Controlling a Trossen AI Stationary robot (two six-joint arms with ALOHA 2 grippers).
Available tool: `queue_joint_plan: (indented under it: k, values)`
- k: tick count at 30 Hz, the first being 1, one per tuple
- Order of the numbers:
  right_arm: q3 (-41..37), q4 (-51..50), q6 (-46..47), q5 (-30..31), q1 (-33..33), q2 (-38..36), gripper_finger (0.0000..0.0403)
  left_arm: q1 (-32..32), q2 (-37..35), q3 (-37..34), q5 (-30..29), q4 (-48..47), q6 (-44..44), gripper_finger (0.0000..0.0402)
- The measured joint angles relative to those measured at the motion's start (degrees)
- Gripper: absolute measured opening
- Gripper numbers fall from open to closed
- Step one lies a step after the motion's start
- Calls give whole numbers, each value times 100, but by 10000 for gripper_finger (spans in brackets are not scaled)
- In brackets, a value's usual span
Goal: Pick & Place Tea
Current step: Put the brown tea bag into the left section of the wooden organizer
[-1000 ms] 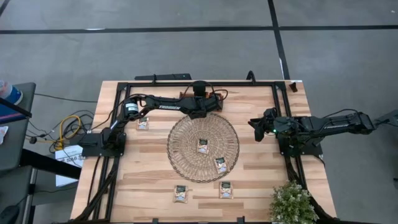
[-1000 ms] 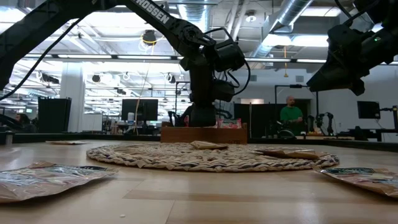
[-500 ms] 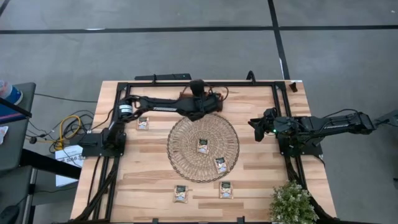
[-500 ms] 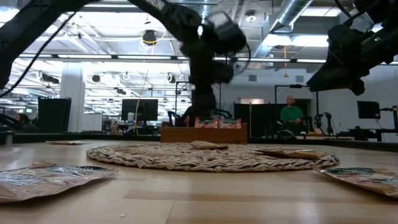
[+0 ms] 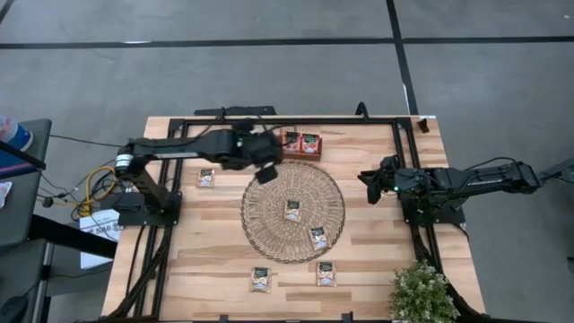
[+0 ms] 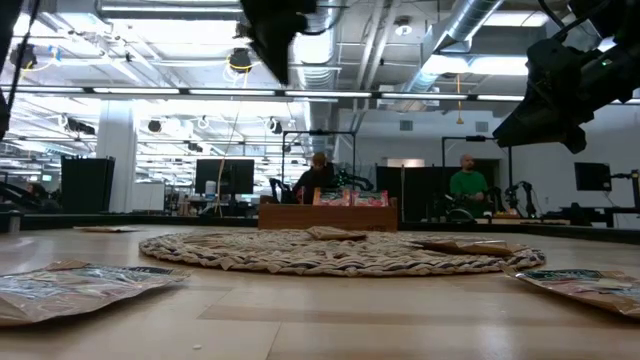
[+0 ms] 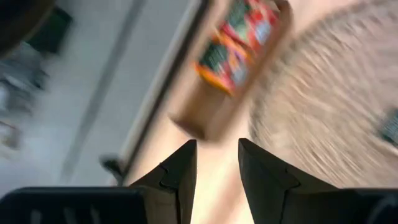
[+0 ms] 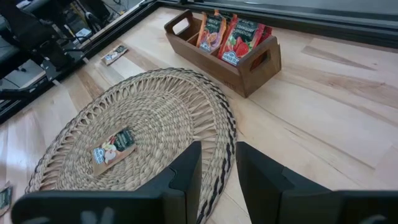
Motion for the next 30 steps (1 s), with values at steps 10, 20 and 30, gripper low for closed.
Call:
queue_joint_plan:
  k: [10, 20, 30]
  values:
    - [0, 2, -1, -2, 0, 0, 93, -61, -412, -22, 645, -2245, -1213, 110]
    - [1, -2, -1, -9, 0, -1, 93, 445, -1129, -2097, 1341, -943, -1003, 110]
    - [2, -22, -5, -8, 0, 0, 93, 1053, -1699, -4268, 2094, 189, -860, 110]
